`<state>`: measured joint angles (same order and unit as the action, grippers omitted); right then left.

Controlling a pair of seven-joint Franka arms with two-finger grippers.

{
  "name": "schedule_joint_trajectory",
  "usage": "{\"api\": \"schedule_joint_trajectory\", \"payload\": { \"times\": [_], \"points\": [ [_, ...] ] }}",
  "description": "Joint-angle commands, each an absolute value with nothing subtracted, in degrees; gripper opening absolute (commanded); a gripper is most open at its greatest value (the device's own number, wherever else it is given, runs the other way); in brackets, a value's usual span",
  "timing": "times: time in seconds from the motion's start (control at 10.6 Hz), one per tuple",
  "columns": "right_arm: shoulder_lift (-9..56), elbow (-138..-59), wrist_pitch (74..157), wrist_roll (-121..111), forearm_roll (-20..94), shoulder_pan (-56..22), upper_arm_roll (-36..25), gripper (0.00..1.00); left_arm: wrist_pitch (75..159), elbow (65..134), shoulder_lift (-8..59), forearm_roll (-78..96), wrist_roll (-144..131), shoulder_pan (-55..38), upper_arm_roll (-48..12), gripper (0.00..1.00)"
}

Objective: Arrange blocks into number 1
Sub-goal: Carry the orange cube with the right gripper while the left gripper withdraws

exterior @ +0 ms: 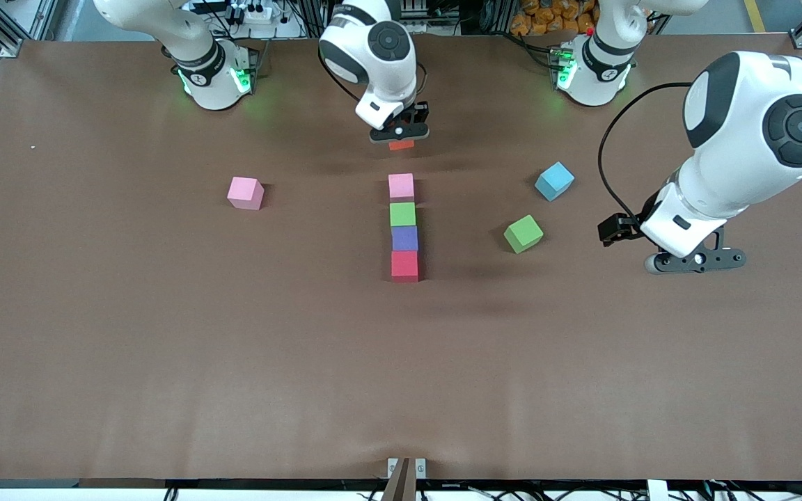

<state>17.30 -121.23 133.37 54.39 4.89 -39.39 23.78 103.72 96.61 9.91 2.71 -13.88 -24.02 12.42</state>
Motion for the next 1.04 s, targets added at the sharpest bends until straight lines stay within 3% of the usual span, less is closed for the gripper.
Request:
{"api": "schedule_joint_trajectory", "payload": {
  "times": [0.0,0.28,0.57,0.94],
  "points": [
    [19.41,-122.52,137.36,55.46,5.01,-38.24,24.17,0.0,99.51,95.71,7.4,3.96,-9.86,-24.17,14.67,1.0],
    [22.93,-122.08,141.06,56.16,4.75,-38.41,24.0,0.0,91.77,91.07,5.28,3.78,-7.22,-16.46,12.49,1.0],
    [24.87,-121.73,142.9,55.73,3.96,-38.32,23.12,0.0,91.05,90.7,1.68,3.16,-3.61,-8.11,6.26,1.0],
    [27.59,-118.4,143.0,55.46,1.94,-38.93,20.4,0.0,89.21,90.62,-0.61,2.9,-4.48,-3.7,1.07,1.0]
  ]
}}
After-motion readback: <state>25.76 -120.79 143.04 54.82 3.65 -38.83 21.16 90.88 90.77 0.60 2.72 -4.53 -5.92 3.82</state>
